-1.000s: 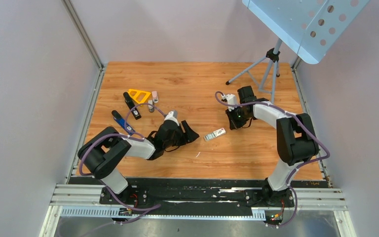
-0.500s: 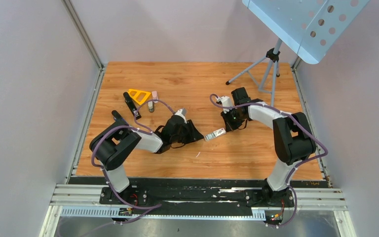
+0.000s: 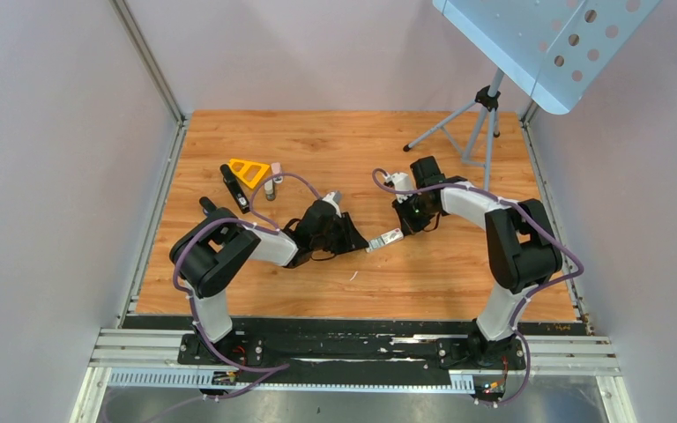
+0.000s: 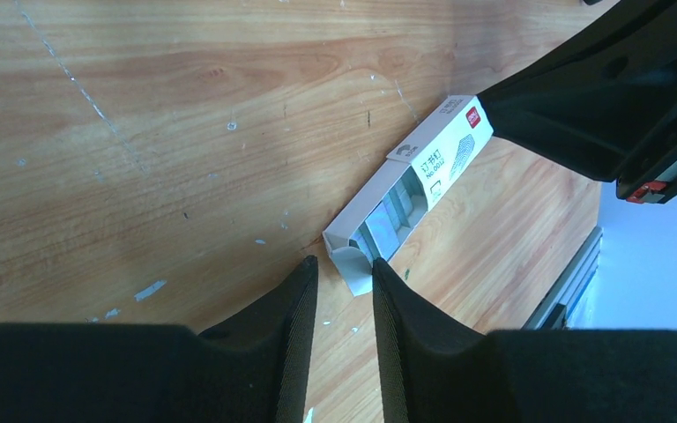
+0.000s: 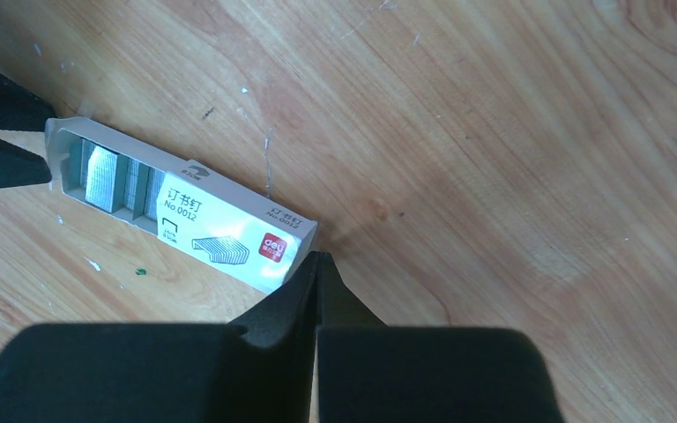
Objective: Unload the staples from the stapler
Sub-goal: Close the staple box at the center of the board.
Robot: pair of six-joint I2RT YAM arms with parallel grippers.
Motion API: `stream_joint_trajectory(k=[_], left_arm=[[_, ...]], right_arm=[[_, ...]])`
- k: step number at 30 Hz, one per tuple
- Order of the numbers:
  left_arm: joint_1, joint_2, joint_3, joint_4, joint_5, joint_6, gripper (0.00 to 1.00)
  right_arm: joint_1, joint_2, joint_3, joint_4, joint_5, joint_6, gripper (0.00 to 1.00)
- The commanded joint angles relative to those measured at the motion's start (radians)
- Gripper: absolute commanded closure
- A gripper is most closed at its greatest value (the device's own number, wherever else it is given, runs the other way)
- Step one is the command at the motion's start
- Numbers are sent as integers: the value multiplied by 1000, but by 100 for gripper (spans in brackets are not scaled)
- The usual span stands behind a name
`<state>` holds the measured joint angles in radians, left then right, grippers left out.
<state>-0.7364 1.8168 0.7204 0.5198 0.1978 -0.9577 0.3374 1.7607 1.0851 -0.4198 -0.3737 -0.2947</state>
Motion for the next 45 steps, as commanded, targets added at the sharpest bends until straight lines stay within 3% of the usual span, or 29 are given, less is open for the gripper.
stream_joint_trajectory(k=[1, 21, 38, 45], left_arm=[[-3, 30, 11, -40, 16, 15, 70], [-3, 49, 38, -60, 21, 14, 77], [2, -66, -27, 5, -24, 23, 60], [5, -98, -67, 17, -50, 8, 61]], right_arm=[[25, 17, 22, -35, -1, 14, 100], [82, 15, 7, -42, 10, -6, 100], [50, 7, 27, -57, 138, -15, 93], [49, 8, 25, -59, 132, -17, 93]])
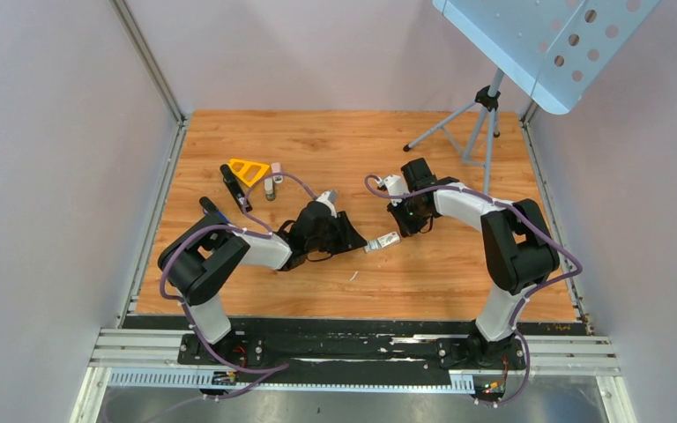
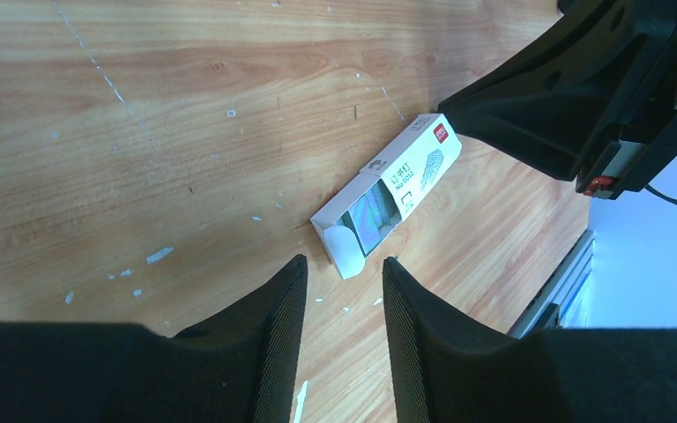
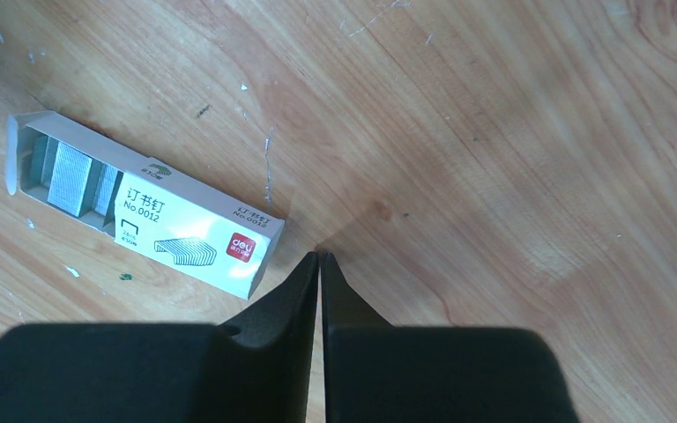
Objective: Unload the staples from the stapler
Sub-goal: Close the staple box at the center of the board.
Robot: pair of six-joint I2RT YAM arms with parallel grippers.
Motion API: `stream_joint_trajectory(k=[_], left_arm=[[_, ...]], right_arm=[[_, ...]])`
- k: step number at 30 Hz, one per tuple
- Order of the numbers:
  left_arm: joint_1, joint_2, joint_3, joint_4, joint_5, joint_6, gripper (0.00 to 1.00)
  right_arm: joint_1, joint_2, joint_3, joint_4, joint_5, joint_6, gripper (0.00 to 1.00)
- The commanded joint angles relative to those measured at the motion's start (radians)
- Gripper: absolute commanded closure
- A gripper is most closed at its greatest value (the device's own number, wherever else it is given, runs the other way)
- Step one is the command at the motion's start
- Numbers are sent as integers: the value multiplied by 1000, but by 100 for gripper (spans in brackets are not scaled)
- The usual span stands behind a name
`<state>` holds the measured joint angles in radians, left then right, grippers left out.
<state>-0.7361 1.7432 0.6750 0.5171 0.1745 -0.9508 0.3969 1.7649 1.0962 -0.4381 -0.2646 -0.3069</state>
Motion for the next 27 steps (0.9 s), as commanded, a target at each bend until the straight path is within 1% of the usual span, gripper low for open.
stream_joint_trajectory(k=[1, 8, 15, 27], left_arm=[[6, -21, -21, 21, -23, -1, 63], [6, 10, -3, 4, -6, -5, 75], [6, 68, 40, -11, 36, -4, 77], [6, 89, 59, -2, 59, -3, 78]], right_arm=[[-11, 5, 13, -40, 23, -5, 93], [-11, 11, 13, -42, 12, -3, 93], [-10, 19, 16, -45, 1, -3, 94], [-3, 27, 14, -51, -25, -1, 95]])
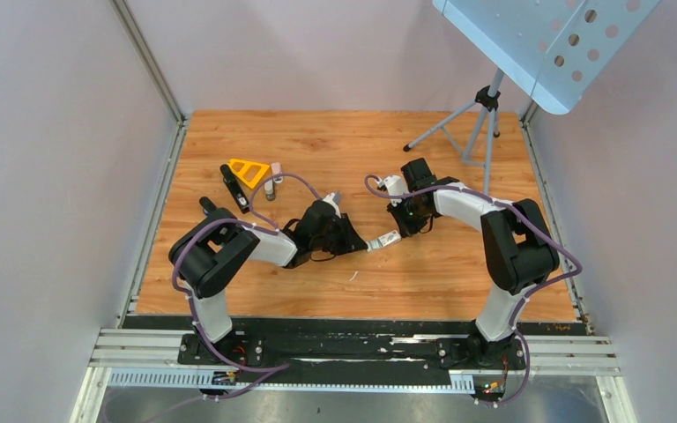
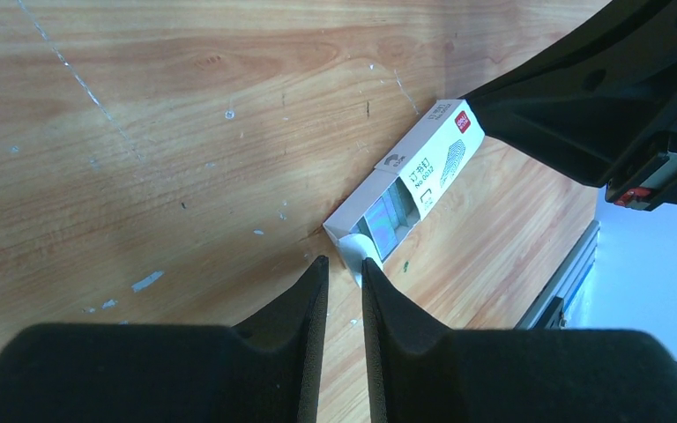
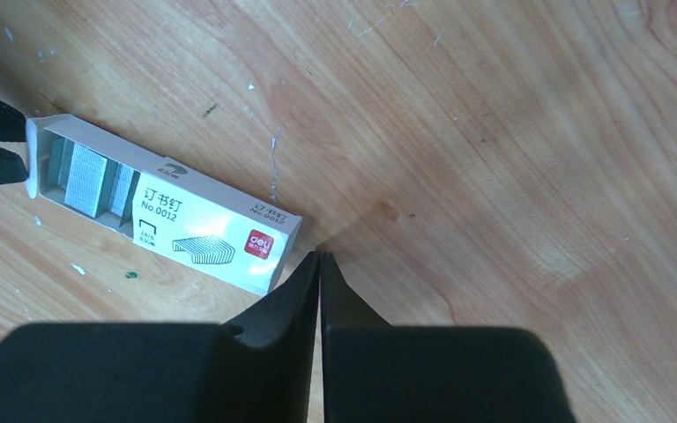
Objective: Unload the staples from the stapler
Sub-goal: Close the staple box at the center of the board.
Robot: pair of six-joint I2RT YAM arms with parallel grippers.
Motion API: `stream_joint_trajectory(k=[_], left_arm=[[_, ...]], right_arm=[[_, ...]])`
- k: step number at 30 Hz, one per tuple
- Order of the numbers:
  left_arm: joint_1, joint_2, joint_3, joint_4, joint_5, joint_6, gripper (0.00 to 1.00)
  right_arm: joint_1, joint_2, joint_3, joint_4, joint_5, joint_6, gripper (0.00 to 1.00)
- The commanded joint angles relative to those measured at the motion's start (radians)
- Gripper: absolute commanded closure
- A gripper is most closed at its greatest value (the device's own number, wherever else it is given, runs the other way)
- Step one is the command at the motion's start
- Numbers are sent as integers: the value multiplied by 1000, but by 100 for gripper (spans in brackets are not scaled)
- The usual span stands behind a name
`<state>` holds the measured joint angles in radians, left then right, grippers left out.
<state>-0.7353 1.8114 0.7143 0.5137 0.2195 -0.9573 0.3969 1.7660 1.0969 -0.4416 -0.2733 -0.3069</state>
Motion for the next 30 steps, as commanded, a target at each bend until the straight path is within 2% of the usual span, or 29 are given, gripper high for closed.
stream_joint_trajectory(k=[1, 30], left_arm=[[5, 20, 19, 2, 13, 4, 78], [5, 39, 54, -58, 17, 6, 86]], right_arm=[[-3, 26, 13, -48, -17, 0, 95], [92, -2, -35, -57, 22, -32, 96]])
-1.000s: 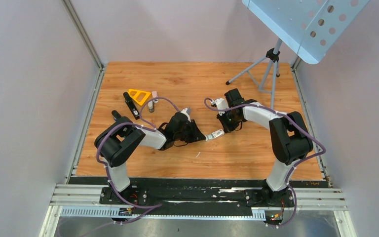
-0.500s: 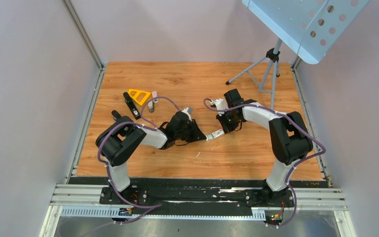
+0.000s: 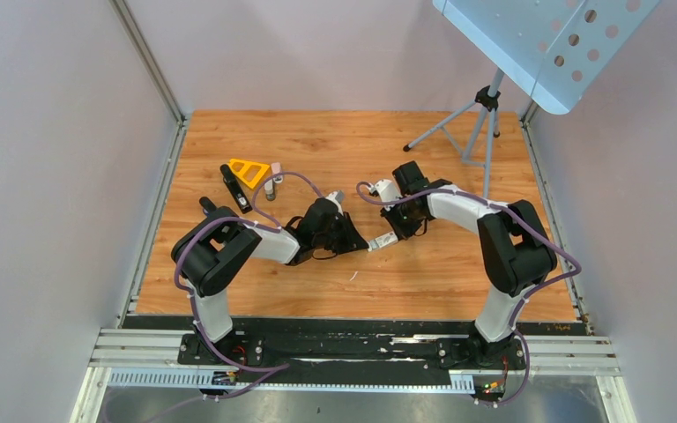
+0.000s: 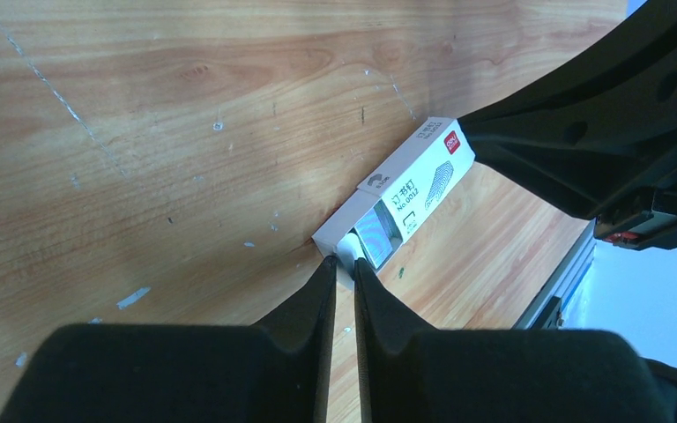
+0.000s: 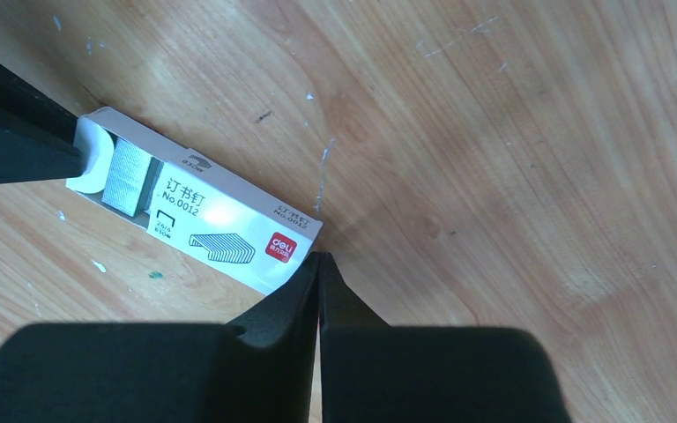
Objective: Unload the staples from the stapler
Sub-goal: Close the staple box at the center of the board.
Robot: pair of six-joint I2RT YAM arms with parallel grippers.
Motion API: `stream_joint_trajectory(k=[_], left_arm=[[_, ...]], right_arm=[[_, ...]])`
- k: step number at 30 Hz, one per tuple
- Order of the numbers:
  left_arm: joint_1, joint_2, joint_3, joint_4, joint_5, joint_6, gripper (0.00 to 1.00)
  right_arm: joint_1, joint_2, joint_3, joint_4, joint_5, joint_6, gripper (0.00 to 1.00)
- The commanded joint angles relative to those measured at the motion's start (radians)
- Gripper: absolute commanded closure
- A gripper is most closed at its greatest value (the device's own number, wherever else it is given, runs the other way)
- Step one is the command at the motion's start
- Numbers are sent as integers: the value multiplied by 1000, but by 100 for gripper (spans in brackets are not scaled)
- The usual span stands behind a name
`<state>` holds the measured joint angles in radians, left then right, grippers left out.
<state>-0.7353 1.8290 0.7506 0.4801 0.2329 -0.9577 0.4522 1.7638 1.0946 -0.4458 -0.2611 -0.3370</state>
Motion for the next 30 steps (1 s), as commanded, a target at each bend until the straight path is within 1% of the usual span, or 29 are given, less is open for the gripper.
stream_joint_trajectory(k=[1, 20, 27, 30], left_arm=[[5, 21, 18, -24, 3, 8, 87], [5, 17, 17, -11, 10, 10, 87], [5, 11, 9, -1, 11, 7, 87], [5, 0, -2, 20, 10, 5, 85]], right_arm=[[40, 0, -32, -53, 12, 0, 96], [118, 11, -34, -55, 27, 0, 96], [128, 14, -39, -56, 42, -5, 95], [126, 18, -39, -56, 69, -10, 94]])
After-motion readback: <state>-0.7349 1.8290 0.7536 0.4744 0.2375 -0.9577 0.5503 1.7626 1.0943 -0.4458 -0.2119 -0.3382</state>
